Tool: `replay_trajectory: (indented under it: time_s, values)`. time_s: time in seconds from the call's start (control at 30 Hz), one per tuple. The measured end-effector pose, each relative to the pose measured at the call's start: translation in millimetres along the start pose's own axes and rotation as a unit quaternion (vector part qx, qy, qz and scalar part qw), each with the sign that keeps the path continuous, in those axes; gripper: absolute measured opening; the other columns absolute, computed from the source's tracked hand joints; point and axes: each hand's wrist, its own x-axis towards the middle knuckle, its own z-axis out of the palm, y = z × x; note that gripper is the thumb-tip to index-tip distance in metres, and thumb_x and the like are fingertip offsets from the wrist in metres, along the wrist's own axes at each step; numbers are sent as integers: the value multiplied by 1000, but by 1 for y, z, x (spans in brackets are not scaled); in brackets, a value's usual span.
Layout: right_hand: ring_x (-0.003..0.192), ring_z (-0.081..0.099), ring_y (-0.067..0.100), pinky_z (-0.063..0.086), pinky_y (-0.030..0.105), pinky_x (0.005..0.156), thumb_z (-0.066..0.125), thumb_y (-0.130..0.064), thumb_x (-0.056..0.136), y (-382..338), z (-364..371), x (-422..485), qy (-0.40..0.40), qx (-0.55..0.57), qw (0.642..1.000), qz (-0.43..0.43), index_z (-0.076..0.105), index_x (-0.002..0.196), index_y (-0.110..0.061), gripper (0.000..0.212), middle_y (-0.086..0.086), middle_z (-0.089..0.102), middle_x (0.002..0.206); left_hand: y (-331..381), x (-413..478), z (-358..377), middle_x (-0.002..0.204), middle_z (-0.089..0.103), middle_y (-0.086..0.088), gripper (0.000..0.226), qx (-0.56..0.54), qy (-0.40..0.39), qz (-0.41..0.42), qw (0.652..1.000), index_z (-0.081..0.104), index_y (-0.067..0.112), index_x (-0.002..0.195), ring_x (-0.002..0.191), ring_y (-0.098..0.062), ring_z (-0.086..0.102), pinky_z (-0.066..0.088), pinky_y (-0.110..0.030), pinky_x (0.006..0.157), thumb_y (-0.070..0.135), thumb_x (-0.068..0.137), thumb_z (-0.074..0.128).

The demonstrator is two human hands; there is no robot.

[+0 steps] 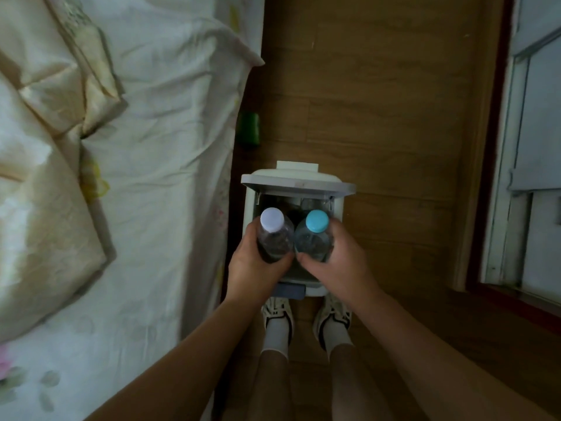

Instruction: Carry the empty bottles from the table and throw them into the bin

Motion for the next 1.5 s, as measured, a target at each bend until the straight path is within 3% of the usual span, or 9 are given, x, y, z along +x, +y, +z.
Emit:
replay_trajectory:
  time_s: [0.1,0.2,0.33,0.5,0.63,0.8,1.17,1.27,1.5]
  values:
    - [108,54,-4,41,11,83,82,-33,75,-1,-3,-3,4,-10,1000,-8,49,128,-34,63,-18,58,119,4,-2,-1,132,61,17,81,10,6,-4,1000,40,41,141,123,-6,59,54,-39,101,52,71,80]
    - [111,46,-6,35,9,78,80,-35,77,-1,-5,-10,8,-51,999,6,48,132,-32,64,-23,50,120,8,-8,-9,131,57,20,69,43,13,7,999,40,40,141,120,-2,55,52,-33,98,48,82,75]
    - [112,42,-5,36,14,80,73,-37,85,0,-11,-21,-14,-73,997,37,44,139,-31,62,-23,46,123,2,-16,-26,139,58,7,61,100,16,-17,995,42,30,146,124,-12,57,52,-40,101,49,92,61]
    - [113,57,7,48,25,85,63,-39,92,1,-27,-38,-76,-93,987,105,47,139,-27,51,-7,57,135,-11,-34,-59,120,70,2,43,175,-17,-46,983,59,27,132,104,-15,66,56,-36,89,50,96,52]
    - [84,56,-4,42,15,63,59,-34,96,-12,-52,-66,-91,-100,983,124,51,133,-23,39,-6,62,124,-6,-66,-96,107,69,5,36,212,-17,-50,976,64,26,123,94,-13,65,50,-30,79,47,98,51]
    - [99,59,6,45,21,69,60,-35,96,-45,-96,-134,-45,-74,983,162,55,129,-26,35,-7,63,118,28,-131,-153,111,71,6,32,217,-9,-23,976,65,28,118,98,-11,65,49,-31,81,47,99,49]
    - [93,60,3,45,23,74,63,-35,94,-149,-190,-280,-19,-8,990,143,58,127,-19,36,-10,64,104,115,-302,-227,117,71,-1,38,119,26,-23,992,65,16,125,98,-15,63,45,-32,85,43,100,54]
    - [87,57,-3,42,17,69,64,-32,95,-158,-200,-292,-48,-22,993,109,57,128,-17,37,-14,62,97,120,-340,-225,117,69,1,39,71,78,-27,994,64,15,126,100,-16,63,45,-33,85,42,100,53]
    - [96,62,4,47,22,70,66,-36,92,-162,-225,-293,-169,-100,980,41,58,123,-23,35,-8,65,108,100,-437,-170,116,67,0,36,-50,217,-116,968,63,17,124,103,-18,61,46,-34,85,42,101,50]
